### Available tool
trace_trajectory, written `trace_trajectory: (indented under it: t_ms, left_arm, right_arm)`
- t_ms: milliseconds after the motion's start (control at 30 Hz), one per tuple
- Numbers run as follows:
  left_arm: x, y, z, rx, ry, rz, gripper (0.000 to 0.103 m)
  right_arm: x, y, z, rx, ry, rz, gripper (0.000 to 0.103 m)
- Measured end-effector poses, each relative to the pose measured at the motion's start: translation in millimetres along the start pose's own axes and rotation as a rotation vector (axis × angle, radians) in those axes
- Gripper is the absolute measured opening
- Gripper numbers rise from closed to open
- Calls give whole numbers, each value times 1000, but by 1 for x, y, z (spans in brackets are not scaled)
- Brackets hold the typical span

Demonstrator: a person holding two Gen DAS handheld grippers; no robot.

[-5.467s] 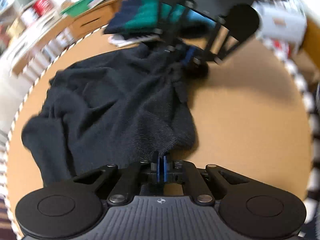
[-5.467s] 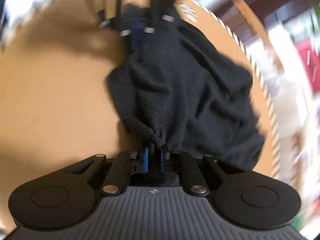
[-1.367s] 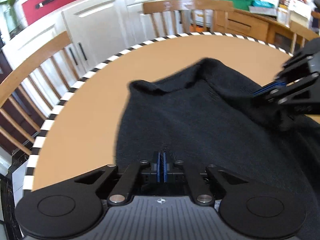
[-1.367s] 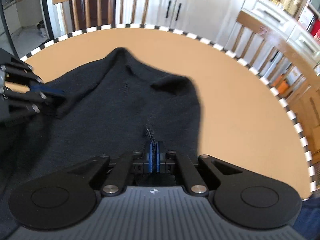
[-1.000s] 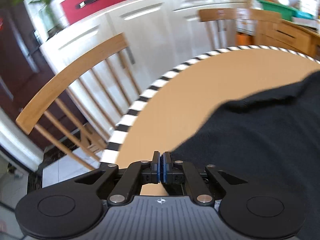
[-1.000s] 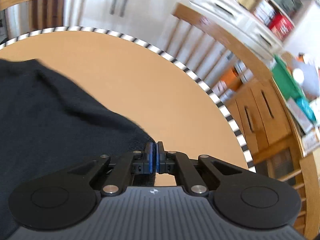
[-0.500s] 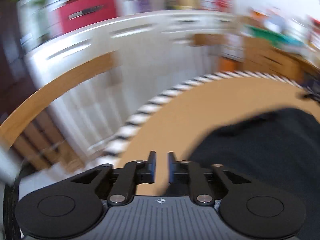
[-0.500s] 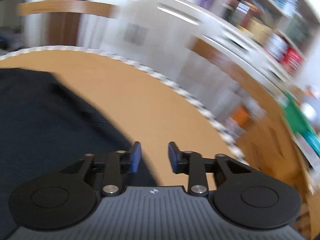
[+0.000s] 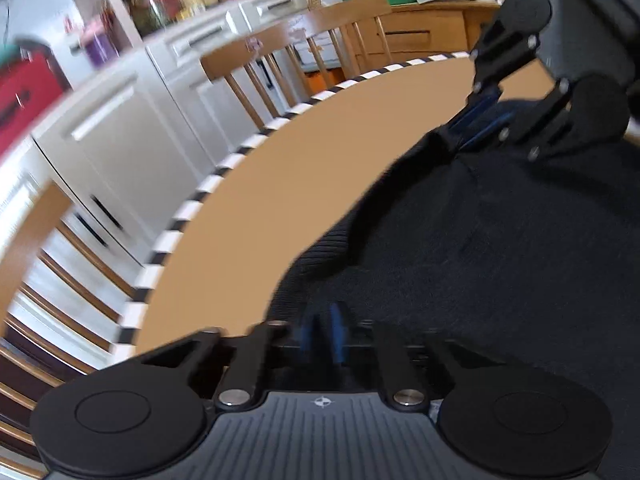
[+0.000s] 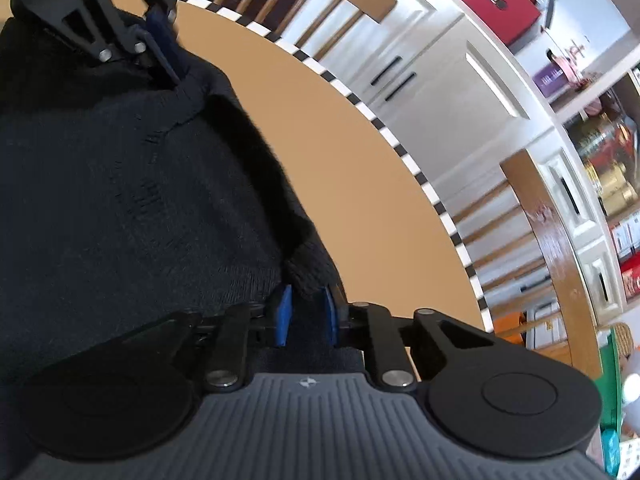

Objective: Fold clothes

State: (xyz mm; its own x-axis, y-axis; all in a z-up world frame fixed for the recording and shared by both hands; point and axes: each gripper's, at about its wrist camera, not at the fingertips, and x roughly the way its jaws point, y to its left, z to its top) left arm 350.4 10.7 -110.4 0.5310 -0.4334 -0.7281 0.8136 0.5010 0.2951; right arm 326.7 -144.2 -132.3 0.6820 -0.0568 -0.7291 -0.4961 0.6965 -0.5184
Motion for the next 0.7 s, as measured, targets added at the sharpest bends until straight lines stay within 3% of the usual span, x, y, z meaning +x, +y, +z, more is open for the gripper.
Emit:
trace_trajectory:
  t_ms: [33,333,433,567,667,700]
  left_arm:
    - [2,0,2,1,2,-4,2]
    - [-18,63,8,-295,-116,-69,1]
    - [-10,81,9,-365,-122,-40,1]
    - [24,86,12,-377,-58,36,0]
    - [39,83,14,-372,-44,107,2]
    - [42,83,15,-371,-45,136,3]
  right_arm:
    - [1,-2,2,17,3,17,3]
    - [-25,-82,4,425,-102,109,2]
    - [-12,-101,2,529,-71,105,2]
    - [23,-97,3,560,34,83,4]
    - [39,-90,5,585,78,64,15]
    - [39,-90,5,591,82,39,29]
